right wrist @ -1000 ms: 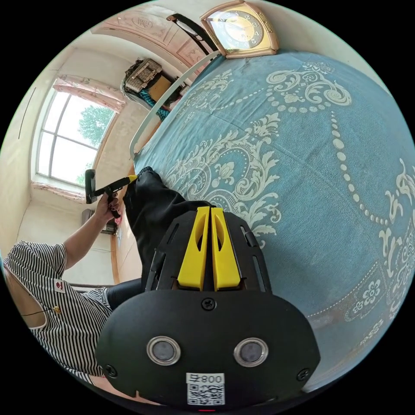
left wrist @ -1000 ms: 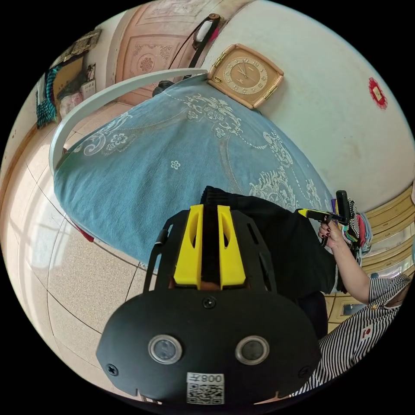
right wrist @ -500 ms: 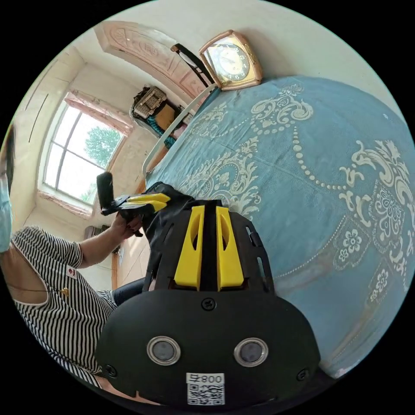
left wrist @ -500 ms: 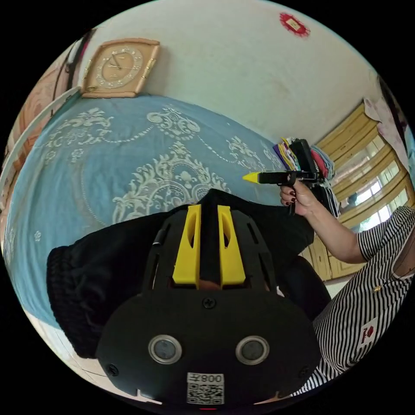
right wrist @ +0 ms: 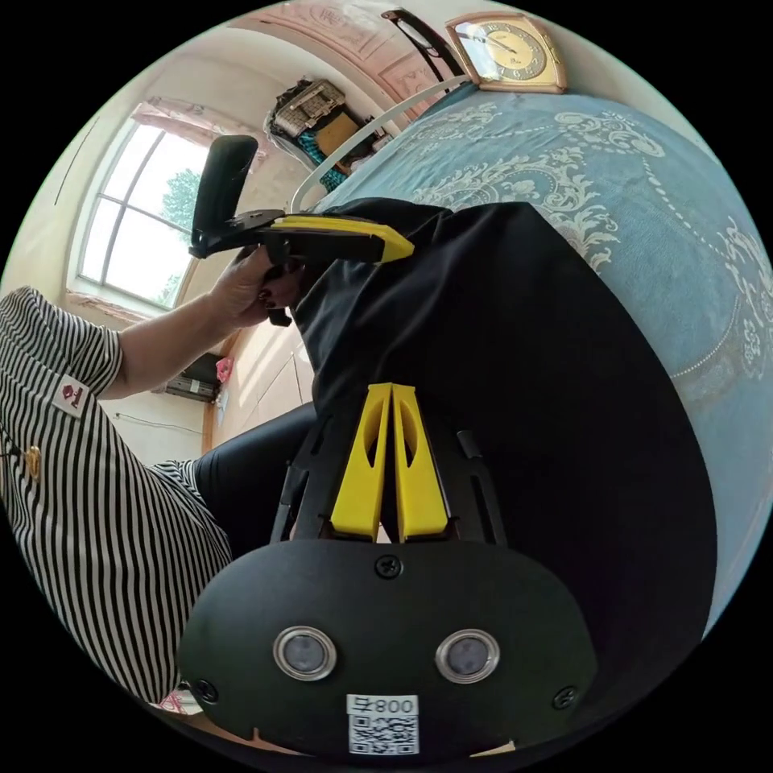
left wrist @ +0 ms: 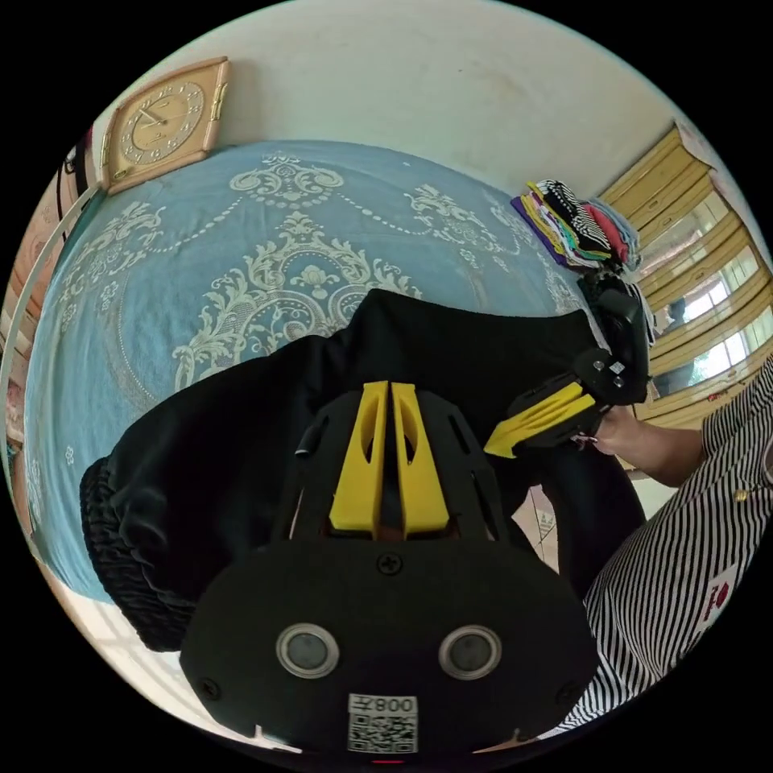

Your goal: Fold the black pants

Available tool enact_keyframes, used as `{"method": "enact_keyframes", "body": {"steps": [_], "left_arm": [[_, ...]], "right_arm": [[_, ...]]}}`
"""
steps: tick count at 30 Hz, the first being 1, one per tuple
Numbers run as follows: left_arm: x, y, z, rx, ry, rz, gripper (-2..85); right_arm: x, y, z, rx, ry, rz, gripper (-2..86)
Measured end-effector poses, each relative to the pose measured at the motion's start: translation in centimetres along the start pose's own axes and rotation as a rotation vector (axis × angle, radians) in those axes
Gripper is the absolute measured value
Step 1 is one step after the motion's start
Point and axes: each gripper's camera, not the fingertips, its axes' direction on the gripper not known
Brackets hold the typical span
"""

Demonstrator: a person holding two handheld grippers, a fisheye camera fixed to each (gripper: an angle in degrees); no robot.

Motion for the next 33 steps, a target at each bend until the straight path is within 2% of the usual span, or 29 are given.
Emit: {"method": "enact_keyframes", "body": {"steps": [2,3,4,6,10,14,16,19,26,33], "left_arm": [[1.0,0.4,1.8,-0.107,0.004,0.022,0.7],[1.2,0.8,2.8,-0.135,-0.005,0.0,0.6],[1.1,1.0,2.6,-0.086,0.014,-0.034,0.5],[1.0,0.6,2.7,-0.101,0.052,-0.07,0.3],[2.4,-1.4,2.1,-0.084,0.003,-0.035,0.2],[3.1,-5.2,1.4,0.023,-0.026,0.006,0.2],[3.1,-7.7,2.5,-0.023,-0.093,-0.004,0.1],[2.8,-8.3,3.9,-0.103,-0.12,-0.023,0.2],[2.9,-7.0,3.3,-0.059,-0.052,-0.07,0.2],[5.0,-6.5,2.7,-0.065,-0.102,-0.055,0.1]], "right_arm": [[-0.4,1.8,1.4,-0.032,0.028,0.006,0.3],[-0.4,2.3,1.2,0.015,0.024,0.017,0.3],[-0.4,2.8,1.4,0.022,0.017,0.031,0.3],[-0.8,3.1,1.6,0.005,0.033,0.02,0.2],[-1.4,3.3,1.4,-0.06,0.052,-0.027,0.2],[0.3,3.6,-1.6,0.091,0.148,0.055,0.2],[1.6,3.7,-1.9,0.112,0.189,0.105,0.2],[2.7,4.3,0.5,-0.005,0.149,0.125,0.2],[1.1,7.4,2.1,0.075,0.181,0.109,0.2],[1.5,9.2,2.7,0.093,0.145,0.116,0.2]]}}
